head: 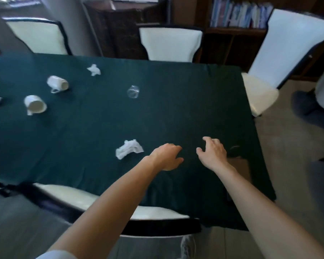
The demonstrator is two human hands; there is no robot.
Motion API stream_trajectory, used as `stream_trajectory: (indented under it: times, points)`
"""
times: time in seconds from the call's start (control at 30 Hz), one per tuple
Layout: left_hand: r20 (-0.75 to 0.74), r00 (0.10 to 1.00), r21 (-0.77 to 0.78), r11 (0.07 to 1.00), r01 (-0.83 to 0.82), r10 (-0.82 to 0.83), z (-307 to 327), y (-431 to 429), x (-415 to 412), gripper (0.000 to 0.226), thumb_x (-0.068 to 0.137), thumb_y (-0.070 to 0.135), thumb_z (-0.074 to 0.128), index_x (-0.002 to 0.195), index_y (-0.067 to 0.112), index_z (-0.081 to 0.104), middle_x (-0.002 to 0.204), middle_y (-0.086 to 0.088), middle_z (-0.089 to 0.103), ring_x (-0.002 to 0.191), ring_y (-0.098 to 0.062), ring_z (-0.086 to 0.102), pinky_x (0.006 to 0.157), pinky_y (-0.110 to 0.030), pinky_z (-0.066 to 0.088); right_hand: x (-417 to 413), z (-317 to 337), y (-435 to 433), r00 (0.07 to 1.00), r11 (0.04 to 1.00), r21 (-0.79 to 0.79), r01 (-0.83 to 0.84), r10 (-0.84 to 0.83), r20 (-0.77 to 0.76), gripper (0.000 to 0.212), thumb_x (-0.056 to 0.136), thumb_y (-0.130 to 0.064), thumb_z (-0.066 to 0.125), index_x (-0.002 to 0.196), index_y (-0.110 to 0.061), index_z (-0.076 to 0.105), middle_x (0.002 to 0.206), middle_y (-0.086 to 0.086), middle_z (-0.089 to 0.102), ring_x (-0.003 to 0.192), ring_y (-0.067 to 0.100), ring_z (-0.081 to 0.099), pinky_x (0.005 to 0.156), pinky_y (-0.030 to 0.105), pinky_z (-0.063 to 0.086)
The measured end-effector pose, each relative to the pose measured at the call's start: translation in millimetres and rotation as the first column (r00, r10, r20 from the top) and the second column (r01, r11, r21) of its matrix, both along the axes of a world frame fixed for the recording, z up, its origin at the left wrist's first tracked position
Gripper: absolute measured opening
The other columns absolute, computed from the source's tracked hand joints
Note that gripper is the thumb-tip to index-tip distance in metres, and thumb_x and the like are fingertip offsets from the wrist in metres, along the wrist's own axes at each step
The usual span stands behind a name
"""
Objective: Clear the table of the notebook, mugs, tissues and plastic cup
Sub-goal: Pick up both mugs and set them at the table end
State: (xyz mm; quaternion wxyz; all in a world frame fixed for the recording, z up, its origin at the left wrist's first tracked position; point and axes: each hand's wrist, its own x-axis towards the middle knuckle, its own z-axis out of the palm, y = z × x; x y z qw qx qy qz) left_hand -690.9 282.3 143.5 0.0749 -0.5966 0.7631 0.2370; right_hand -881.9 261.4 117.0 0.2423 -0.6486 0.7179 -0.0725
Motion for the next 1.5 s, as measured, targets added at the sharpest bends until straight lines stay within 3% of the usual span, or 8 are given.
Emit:
stream_trajectory:
  times: [0.07,0.2,0.33,0.47,0.8,1.07,1.3,1.5]
  points:
    - [0.051,0.994,-0.048,0.994,-0.095,0.097,16,16,62,0.046,0.101,0.051,0.047,0.138,0.024,0.057,0.133,-0.001,0.064,0.124,-0.034,0.058,0.077,-0.044,0.054,52,19,5,0.997,0.997,0.013,-0.073,0.072,0.038,0.056,0.099,-0.041,0.056,0.149,-0.017,0.045,0.147,0.017,0.048,0.132,0.035,0.049,0.106,0.044,0.042]
    - [-0.073,0.969,-0.094,0.965,-0.244,0.238,40,60,183,0.04,0.102,0.045,0.048,0.127,0.018,0.063,0.126,-0.004,0.07,0.121,-0.033,0.063,0.093,-0.047,0.056,163,51,28,0.982,0.984,-0.022,-0.175,0.176,0.067,0.053,0.1,-0.042,0.056,0.146,-0.016,0.049,0.142,0.015,0.052,0.13,0.033,0.051,0.104,0.04,0.042]
    - [-0.064,0.942,-0.207,0.919,-0.335,0.329,62,120,294,0.051,0.103,0.053,0.047,0.136,0.017,0.06,0.131,-0.008,0.068,0.123,-0.032,0.062,0.094,-0.043,0.052,276,78,64,0.961,0.965,-0.075,-0.252,0.258,0.095,0.055,0.098,-0.042,0.057,0.146,-0.016,0.049,0.141,0.017,0.053,0.127,0.033,0.053,0.102,0.039,0.043]
    - [-0.073,0.902,-0.264,0.863,-0.43,0.426,76,172,390,0.059,0.103,0.06,0.042,0.139,0.015,0.057,0.137,-0.008,0.065,0.128,-0.031,0.06,0.101,-0.046,0.052,369,93,100,0.934,0.934,-0.11,-0.339,0.349,0.08,0.058,0.099,-0.048,0.054,0.148,-0.018,0.046,0.142,0.014,0.052,0.126,0.032,0.055,0.102,0.047,0.049]
    - [-0.145,0.745,-0.284,0.694,-0.662,0.651,66,244,538,0.061,0.102,0.061,0.041,0.143,0.019,0.055,0.139,-0.005,0.064,0.131,-0.026,0.058,0.1,-0.041,0.049,547,104,128,0.834,0.827,-0.144,-0.543,0.551,0.019,0.06,0.099,-0.051,0.052,0.147,-0.015,0.047,0.142,0.016,0.053,0.129,0.034,0.053,0.108,0.044,0.044]
    - [-0.095,0.7,-0.219,0.671,-0.709,0.708,32,213,645,0.062,0.103,0.062,0.041,0.148,0.021,0.052,0.144,-0.003,0.061,0.135,-0.025,0.055,0.102,-0.039,0.047,666,70,83,0.798,0.796,-0.103,-0.596,0.602,0.03,0.06,0.1,-0.05,0.052,0.148,-0.015,0.045,0.142,0.015,0.052,0.128,0.034,0.054,0.108,0.045,0.043]
    - [-0.031,0.746,-0.116,0.739,-0.663,0.665,13,137,741,0.063,0.103,0.062,0.041,0.15,0.021,0.049,0.146,-0.004,0.061,0.135,-0.026,0.055,0.103,-0.042,0.049,766,38,15,0.857,0.866,0.003,-0.5,0.495,0.139,0.061,0.099,-0.048,0.055,0.149,-0.014,0.044,0.143,0.015,0.051,0.128,0.033,0.055,0.107,0.045,0.045]
    - [-0.07,0.769,-0.115,0.761,-0.639,0.635,18,82,797,0.062,0.102,0.062,0.041,0.148,0.023,0.051,0.143,-0.002,0.062,0.131,-0.025,0.057,0.101,-0.042,0.051,808,30,-27,0.899,0.903,0.071,-0.425,0.411,0.149,0.061,0.1,-0.048,0.053,0.15,-0.016,0.042,0.145,0.014,0.049,0.13,0.032,0.052,0.106,0.044,0.046]
